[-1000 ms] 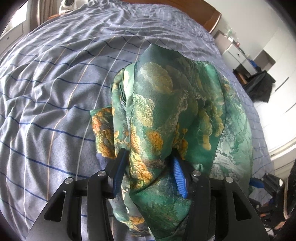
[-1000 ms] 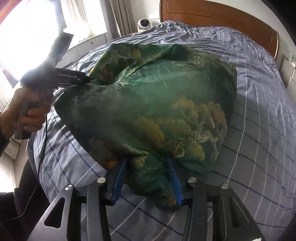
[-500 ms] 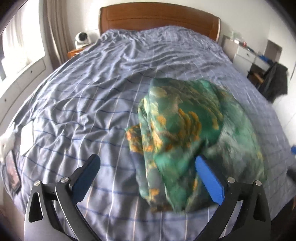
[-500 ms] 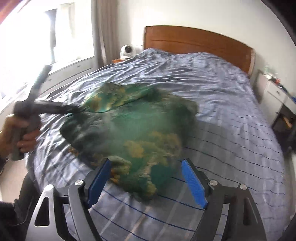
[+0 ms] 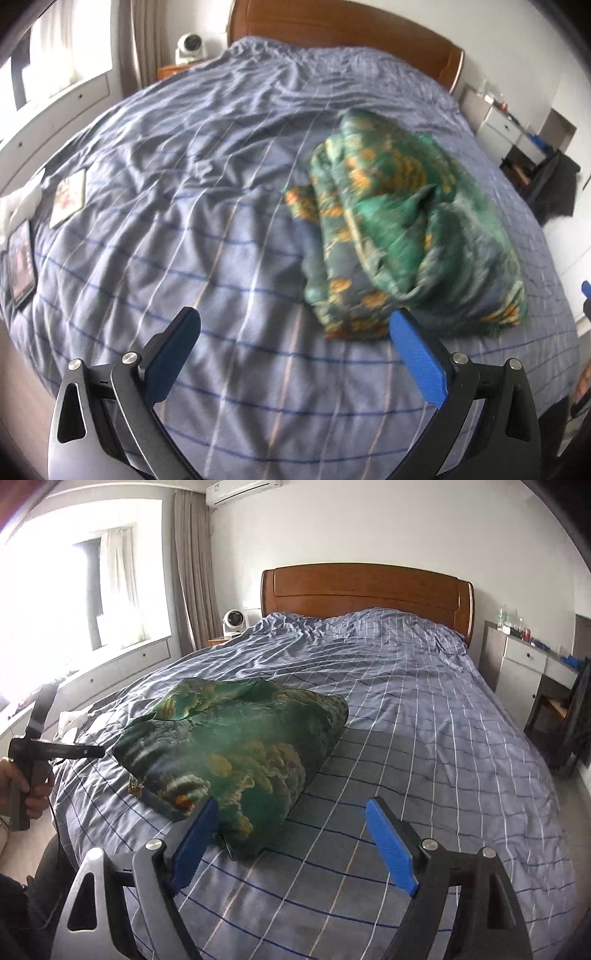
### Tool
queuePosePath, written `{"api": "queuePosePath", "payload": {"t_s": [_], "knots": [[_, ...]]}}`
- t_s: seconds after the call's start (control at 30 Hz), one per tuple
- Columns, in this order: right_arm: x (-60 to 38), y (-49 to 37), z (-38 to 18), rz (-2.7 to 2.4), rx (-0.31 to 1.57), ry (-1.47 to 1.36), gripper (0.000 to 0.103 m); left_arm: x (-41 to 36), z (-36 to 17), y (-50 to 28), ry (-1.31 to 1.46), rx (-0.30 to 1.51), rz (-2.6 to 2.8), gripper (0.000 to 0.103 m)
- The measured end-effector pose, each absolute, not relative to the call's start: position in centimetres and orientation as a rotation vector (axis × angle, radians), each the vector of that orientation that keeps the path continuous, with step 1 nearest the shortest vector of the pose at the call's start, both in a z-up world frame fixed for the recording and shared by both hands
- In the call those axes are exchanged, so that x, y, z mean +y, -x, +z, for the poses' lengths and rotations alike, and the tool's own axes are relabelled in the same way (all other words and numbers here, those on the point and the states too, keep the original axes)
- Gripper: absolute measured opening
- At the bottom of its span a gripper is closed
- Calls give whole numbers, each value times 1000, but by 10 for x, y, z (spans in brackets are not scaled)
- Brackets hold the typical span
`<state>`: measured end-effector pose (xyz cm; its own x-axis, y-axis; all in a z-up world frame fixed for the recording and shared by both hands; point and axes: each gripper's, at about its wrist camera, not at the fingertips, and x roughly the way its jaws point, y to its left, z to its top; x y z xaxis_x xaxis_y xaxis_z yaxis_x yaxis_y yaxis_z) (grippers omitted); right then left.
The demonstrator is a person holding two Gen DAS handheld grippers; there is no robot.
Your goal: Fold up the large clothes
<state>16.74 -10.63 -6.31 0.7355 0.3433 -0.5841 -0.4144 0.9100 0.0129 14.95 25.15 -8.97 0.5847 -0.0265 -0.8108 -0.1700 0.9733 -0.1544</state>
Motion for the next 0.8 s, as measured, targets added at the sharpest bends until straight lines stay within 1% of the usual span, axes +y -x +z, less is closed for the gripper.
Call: {"api": "queuePosePath", "payload": {"t_s": [0.1,0.23,0.37,0.47,0.57,0.67,0.73,0.8], "knots": [[-110,-172,-70,425,661,95,84,266,-82,-151,288,943,69,102],[-111,-180,-77,422,742,51,84,284,-64,-169,493,881,-93,102],[-113,-197,-88,405,852,-33,84,273,-66,-213,514,918,-222,102],[-111,-212,-90,432,883,-104,84,264,-85,-251,550,975,-267,102],[-104,-229,-87,466,899,-142,84,263,-115,-284,595,1051,-272,102],[-100,-248,-87,526,918,-210,84,271,-145,-296,631,1107,-233,103],[-98,-263,-93,569,937,-264,84,278,-169,-298,730,1126,-270,103],[-95,-281,-107,604,973,-310,84,280,-179,-297,790,1121,-301,103]]}}
